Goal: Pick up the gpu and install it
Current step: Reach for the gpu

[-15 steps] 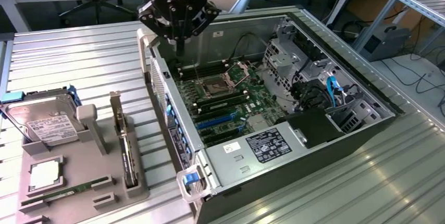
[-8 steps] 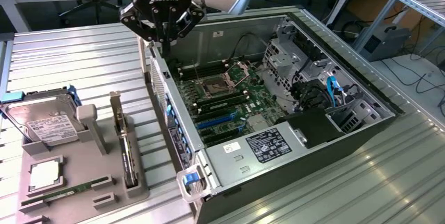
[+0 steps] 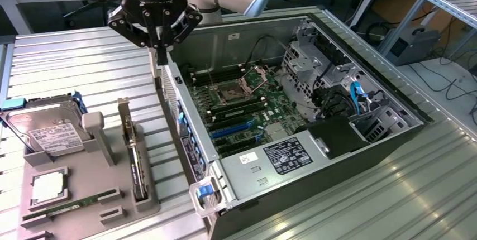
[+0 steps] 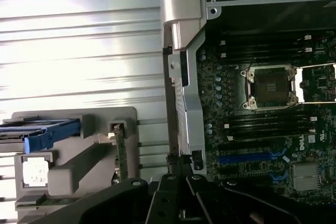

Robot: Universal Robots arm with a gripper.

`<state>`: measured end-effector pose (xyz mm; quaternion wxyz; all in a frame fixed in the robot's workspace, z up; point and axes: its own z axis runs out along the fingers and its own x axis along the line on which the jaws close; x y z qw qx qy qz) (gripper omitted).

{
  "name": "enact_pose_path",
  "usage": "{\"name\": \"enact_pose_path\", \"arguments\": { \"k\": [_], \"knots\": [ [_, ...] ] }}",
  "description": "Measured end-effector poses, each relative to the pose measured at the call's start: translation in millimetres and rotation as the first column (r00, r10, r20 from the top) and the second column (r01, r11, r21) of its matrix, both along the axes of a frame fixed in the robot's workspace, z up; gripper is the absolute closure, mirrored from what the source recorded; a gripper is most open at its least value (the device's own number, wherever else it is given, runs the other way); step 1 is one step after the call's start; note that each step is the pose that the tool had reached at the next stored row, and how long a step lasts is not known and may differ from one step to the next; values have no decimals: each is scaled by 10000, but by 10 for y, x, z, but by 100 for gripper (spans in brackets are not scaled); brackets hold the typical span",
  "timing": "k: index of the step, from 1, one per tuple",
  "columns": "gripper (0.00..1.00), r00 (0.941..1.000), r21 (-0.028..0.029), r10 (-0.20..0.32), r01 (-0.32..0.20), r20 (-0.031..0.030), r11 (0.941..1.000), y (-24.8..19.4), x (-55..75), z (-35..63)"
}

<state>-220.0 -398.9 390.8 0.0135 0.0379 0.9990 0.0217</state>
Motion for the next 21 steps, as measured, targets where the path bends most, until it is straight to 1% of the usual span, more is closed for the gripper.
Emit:
{"name": "enact_pose_path", "arguments": {
  "k": [6,16,19,21],
  "knots": [
    [89,10000,1,0,0,1,10000,0,-113,-9],
    [89,10000,1,0,0,1,10000,0,-117,-9],
    [89,10000,0,0,0,0,10000,0,-195,-9],
    [89,10000,0,0,0,1,10000,0,-289,-10]
  ]
}}
